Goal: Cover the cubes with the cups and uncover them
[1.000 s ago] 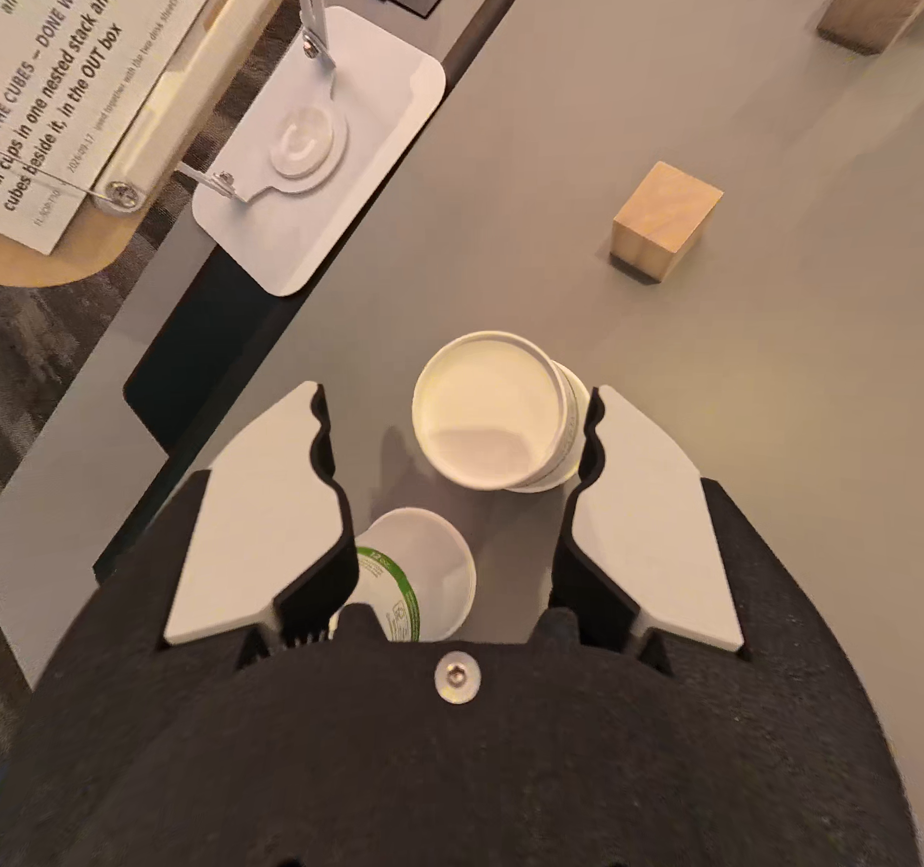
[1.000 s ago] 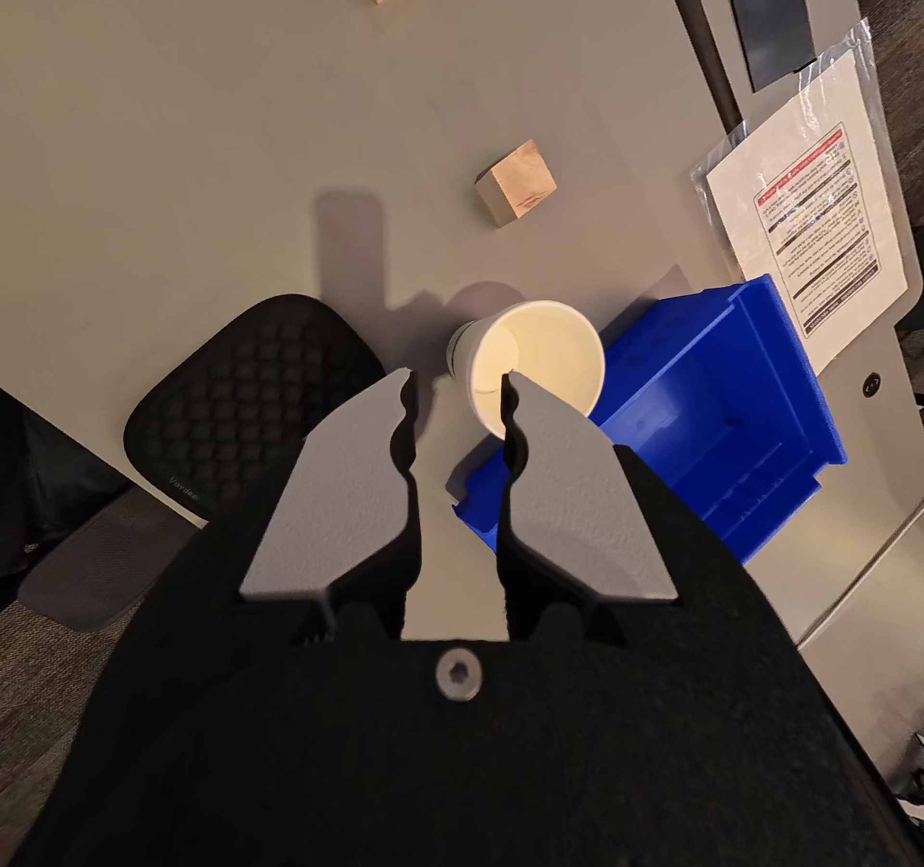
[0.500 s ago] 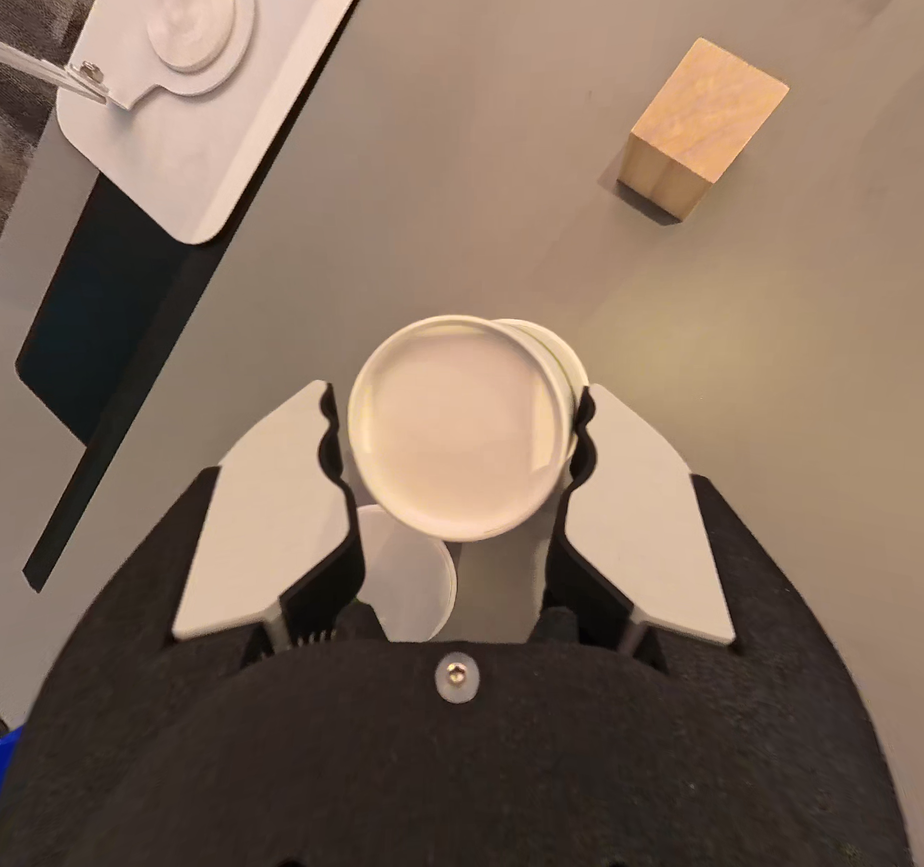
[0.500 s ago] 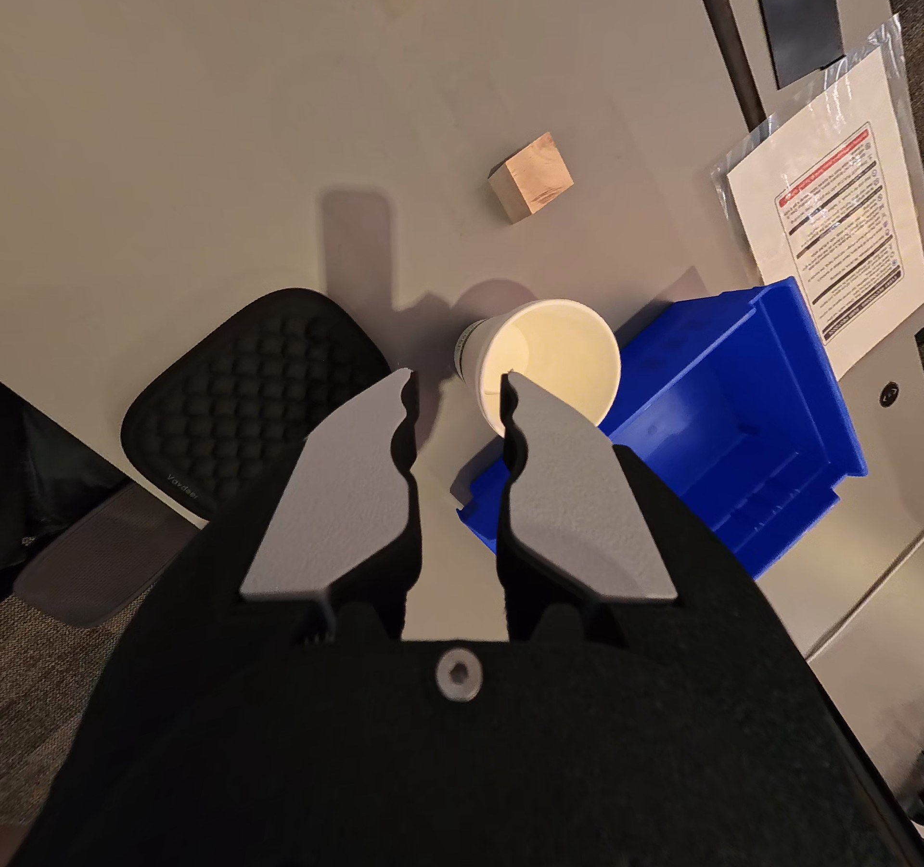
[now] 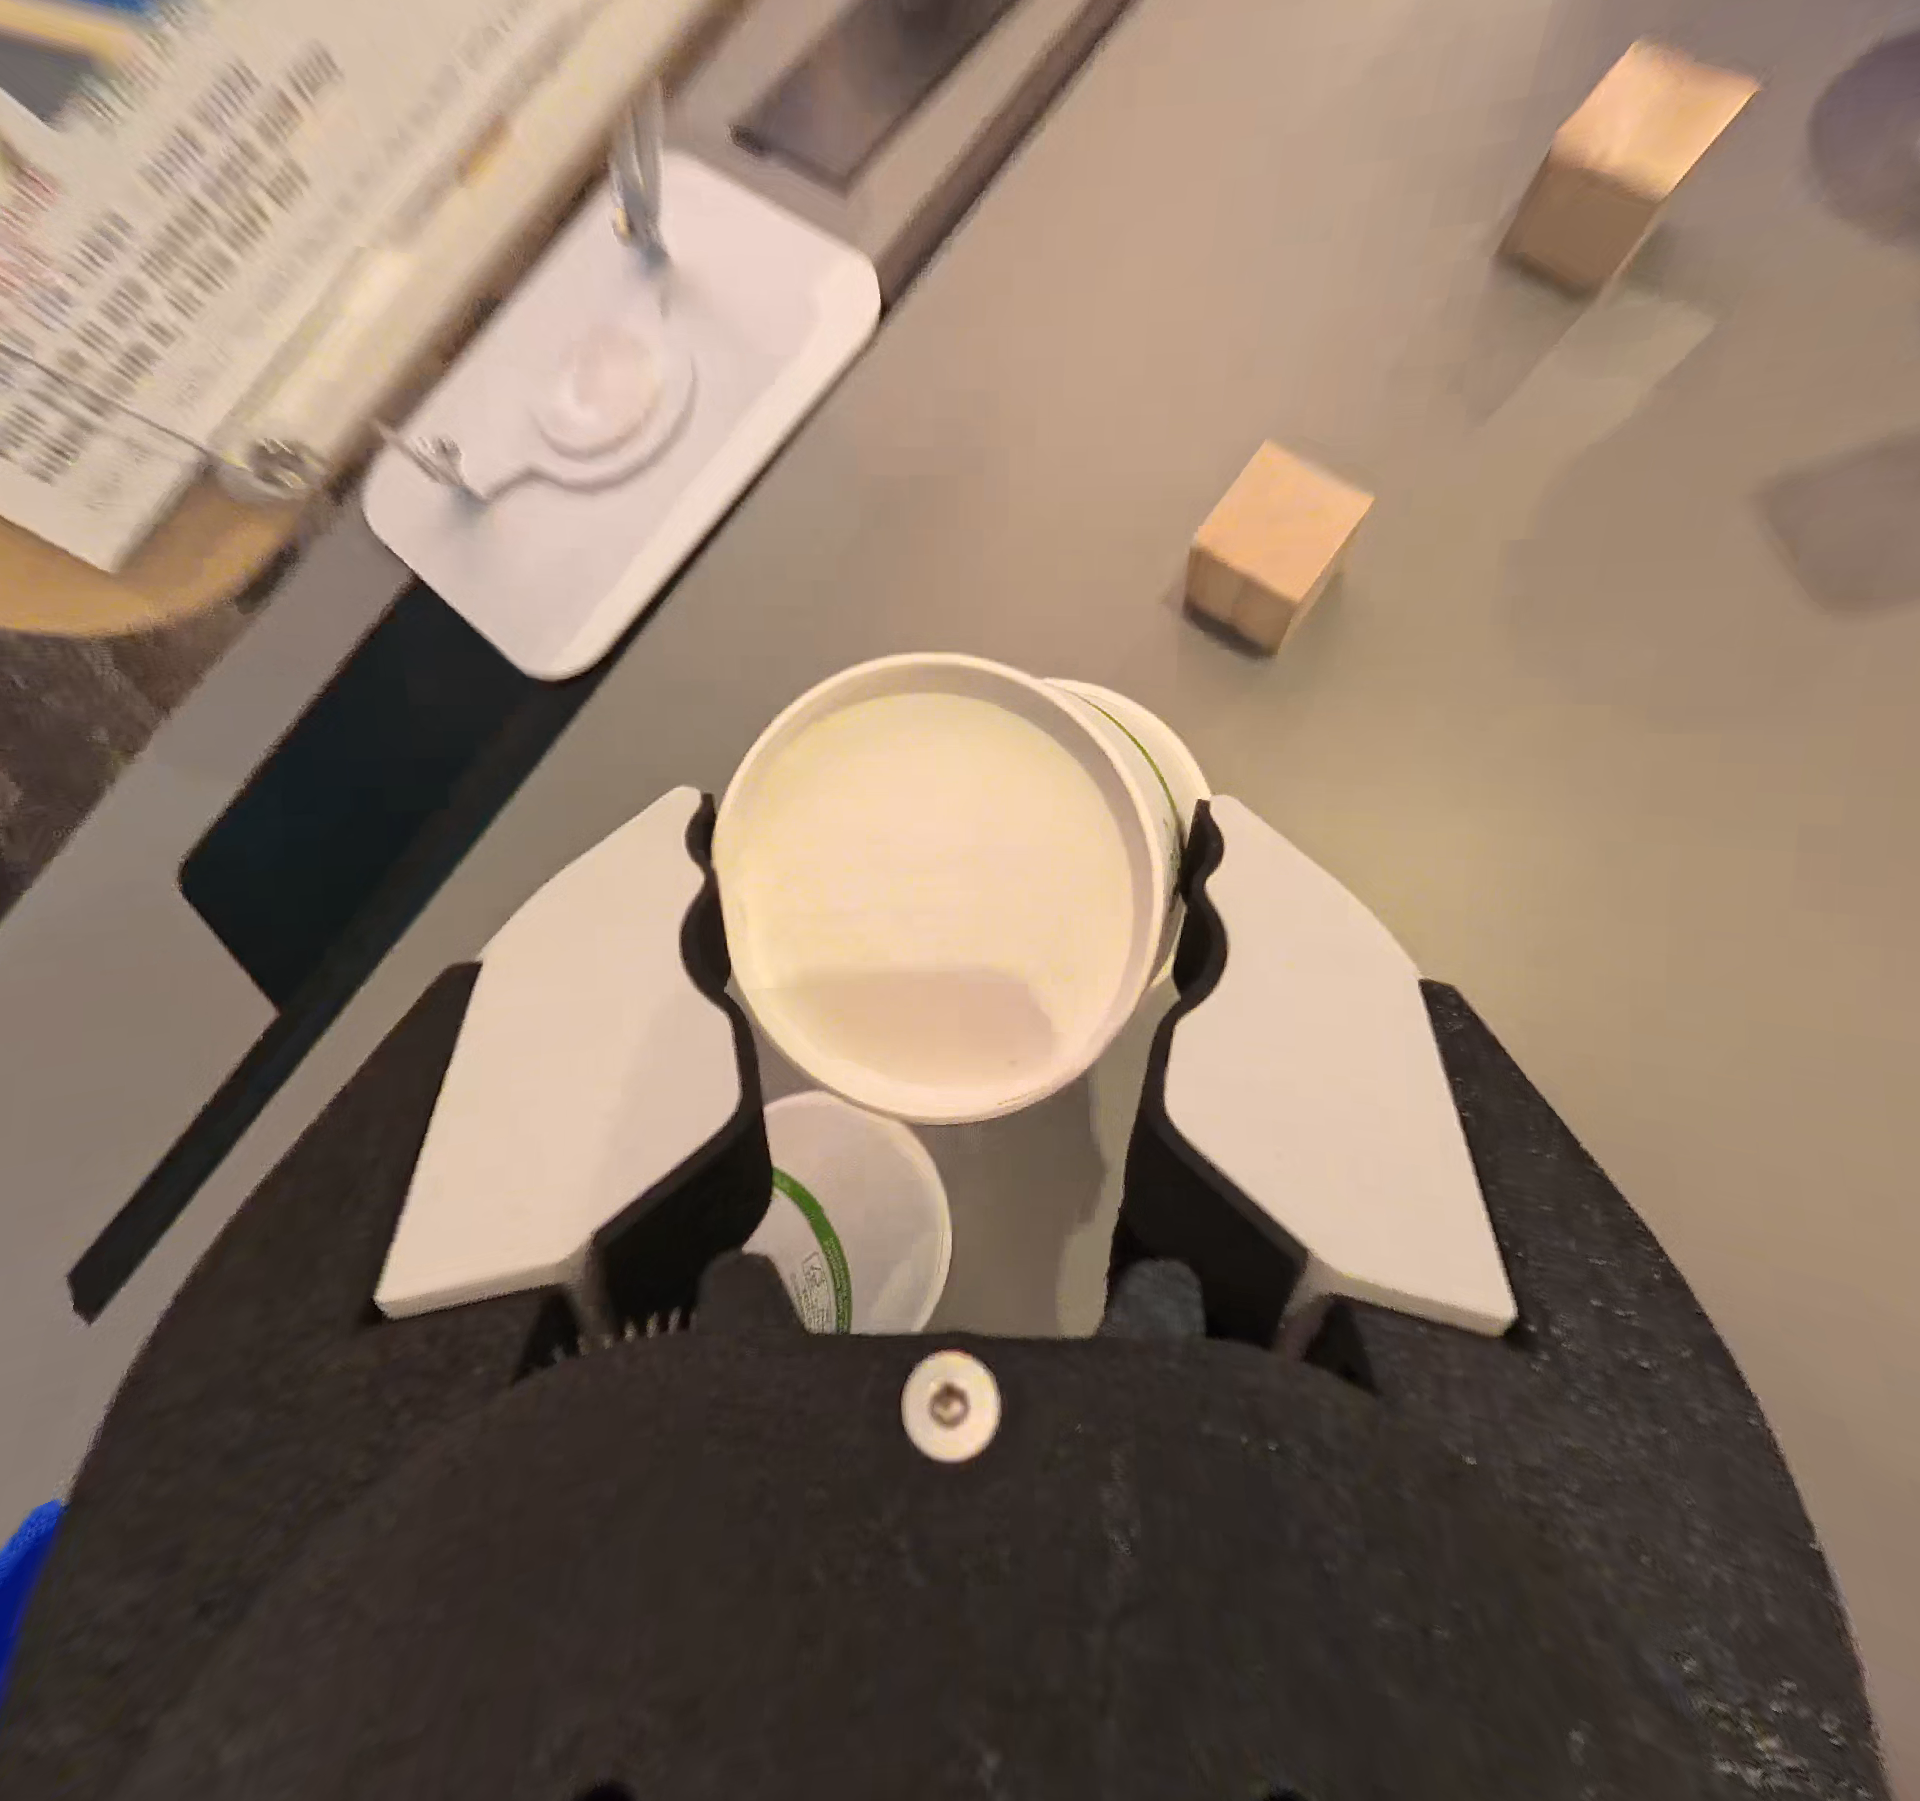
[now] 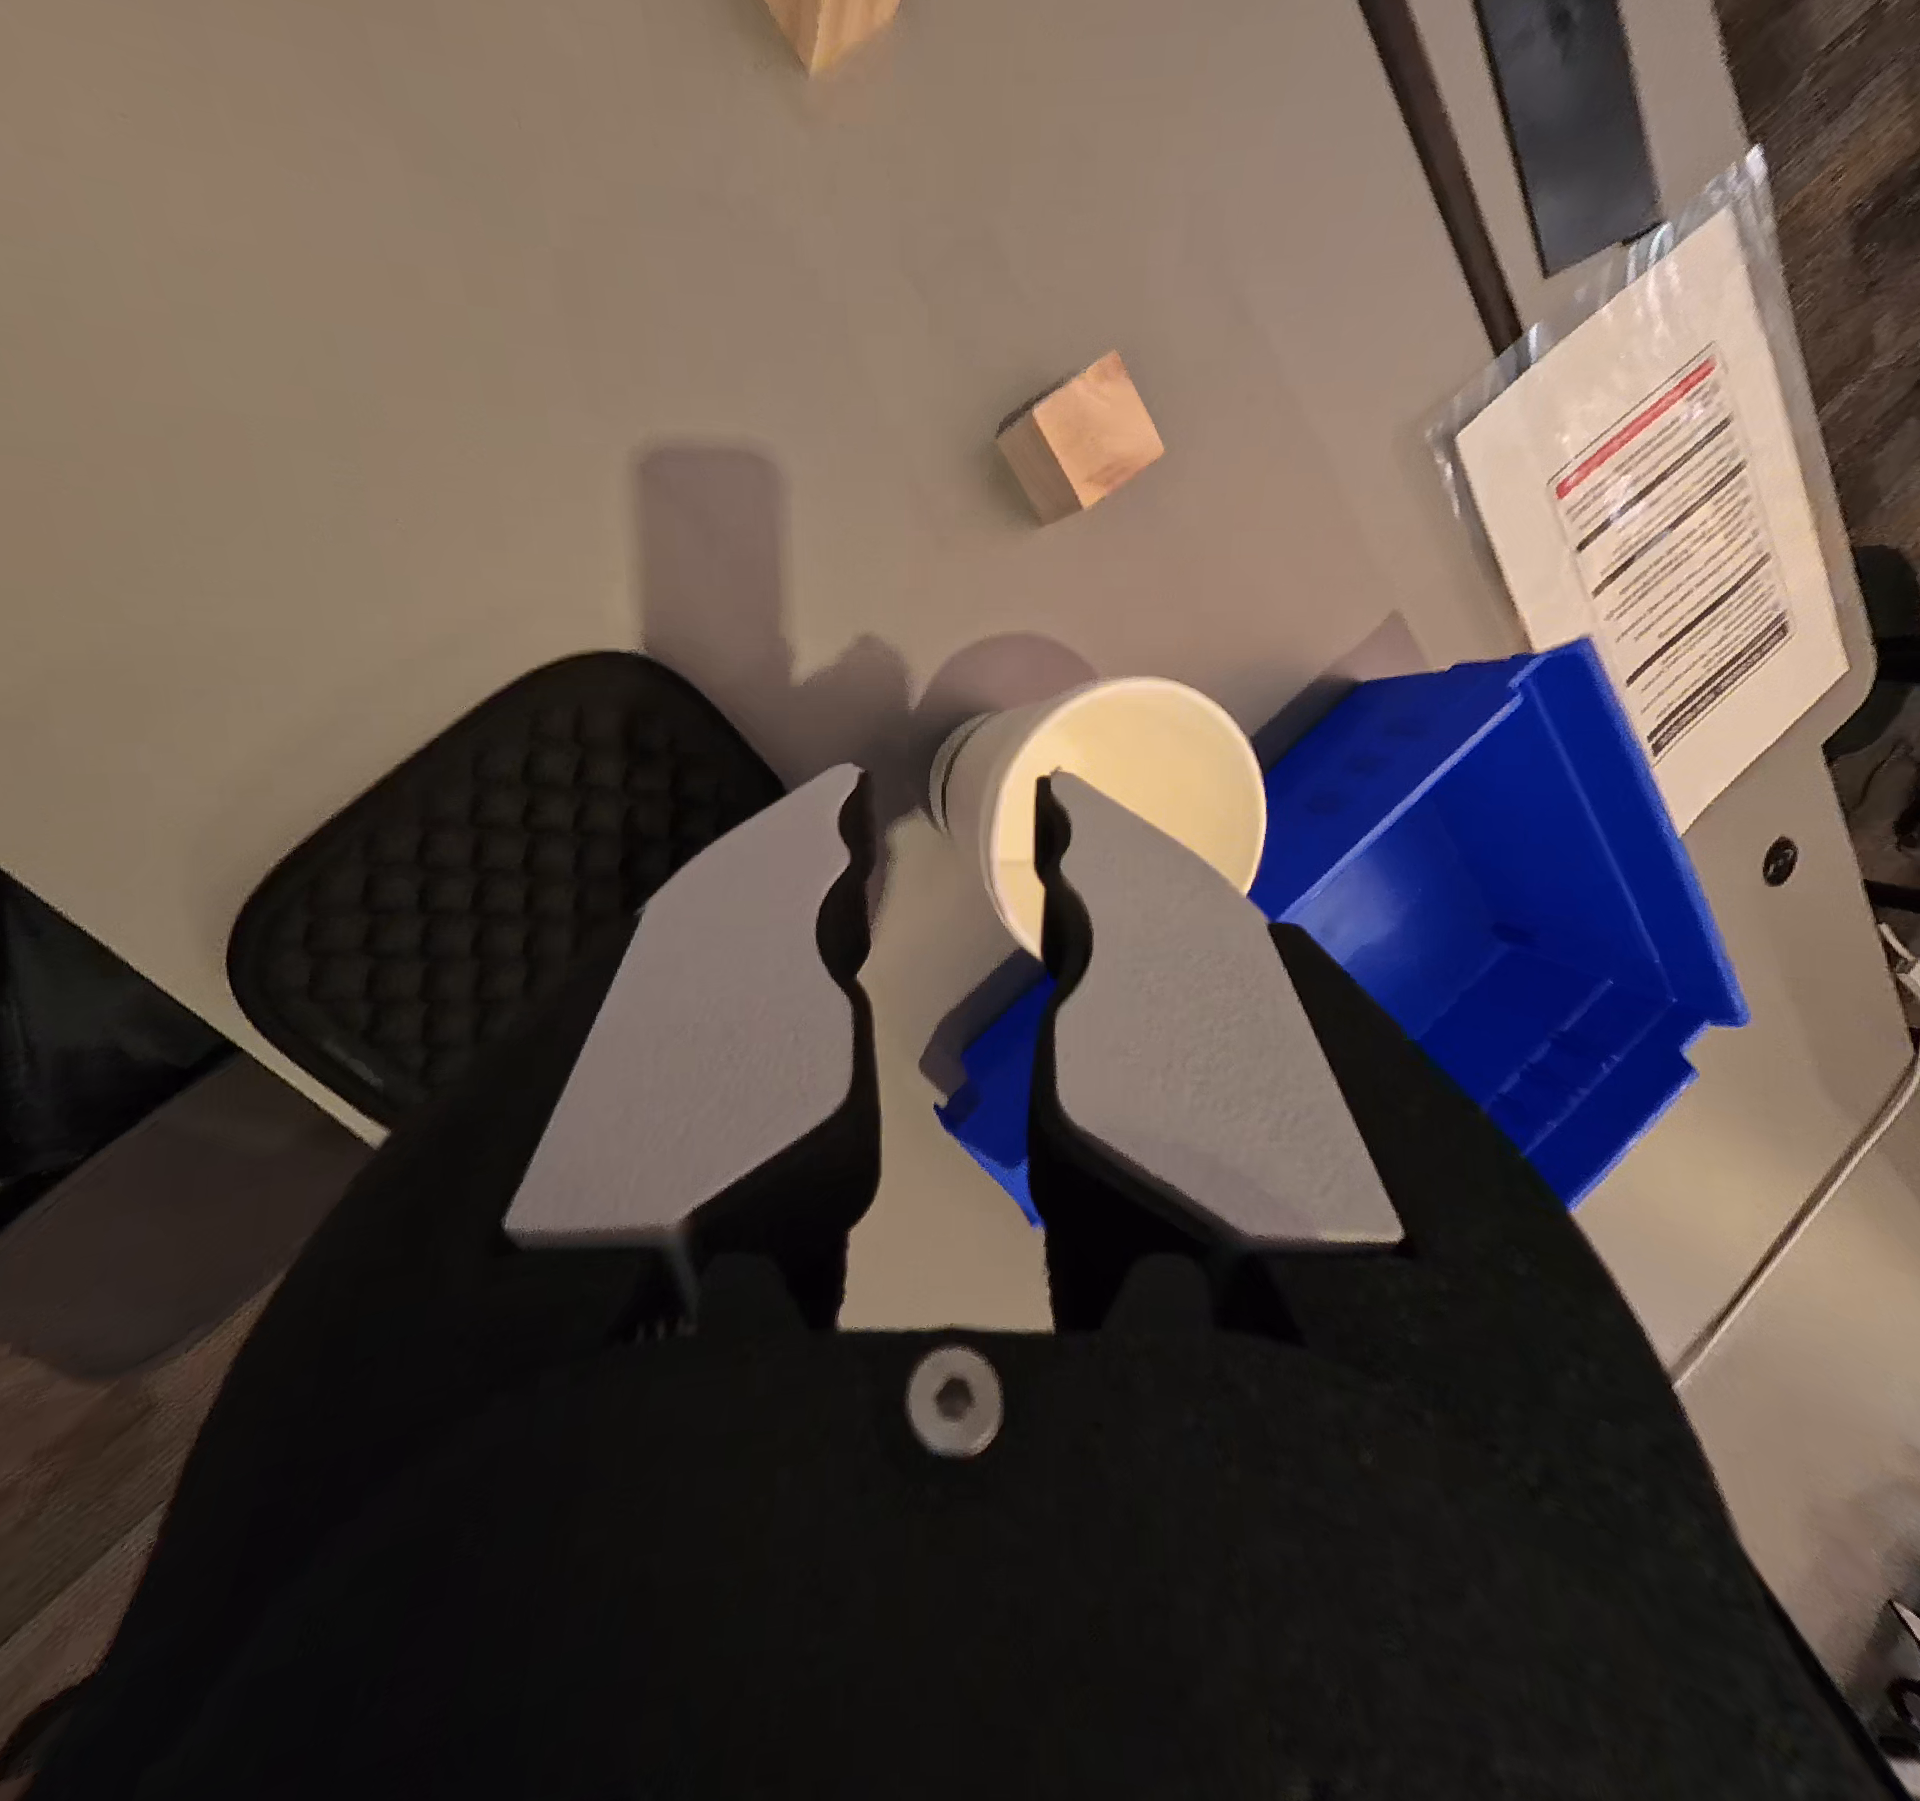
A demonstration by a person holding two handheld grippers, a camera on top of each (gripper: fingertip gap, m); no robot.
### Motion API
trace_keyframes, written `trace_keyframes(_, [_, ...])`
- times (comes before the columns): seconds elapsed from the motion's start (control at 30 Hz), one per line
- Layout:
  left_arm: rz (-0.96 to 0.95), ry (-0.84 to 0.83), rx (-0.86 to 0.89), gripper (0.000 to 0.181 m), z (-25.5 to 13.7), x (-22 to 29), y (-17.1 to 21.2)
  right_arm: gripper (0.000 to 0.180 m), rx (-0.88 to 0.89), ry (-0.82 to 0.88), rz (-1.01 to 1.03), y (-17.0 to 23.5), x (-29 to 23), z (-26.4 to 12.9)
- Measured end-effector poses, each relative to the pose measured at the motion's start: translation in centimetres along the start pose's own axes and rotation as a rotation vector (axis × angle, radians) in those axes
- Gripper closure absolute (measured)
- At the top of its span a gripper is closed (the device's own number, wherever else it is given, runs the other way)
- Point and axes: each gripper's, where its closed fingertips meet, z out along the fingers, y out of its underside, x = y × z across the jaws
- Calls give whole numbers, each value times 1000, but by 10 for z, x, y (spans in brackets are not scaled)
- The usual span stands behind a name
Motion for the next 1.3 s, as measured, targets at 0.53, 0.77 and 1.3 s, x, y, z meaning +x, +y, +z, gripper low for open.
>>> trace_keyframes(0.53, [98, 346, 633, 97, -120, 103, -109, 140, 904, -449, 156, -169, -122, -5])
trace_keyframes(0.77, [151, 393, 704, 97, -133, 119, -117, 140, 1042, -548, 193, -176, -120, -27])
trace_keyframes(1.3, [409, 419, 767, 99, -143, 156, -108, 177, 1295, -674, 15, -159, -130, -86])
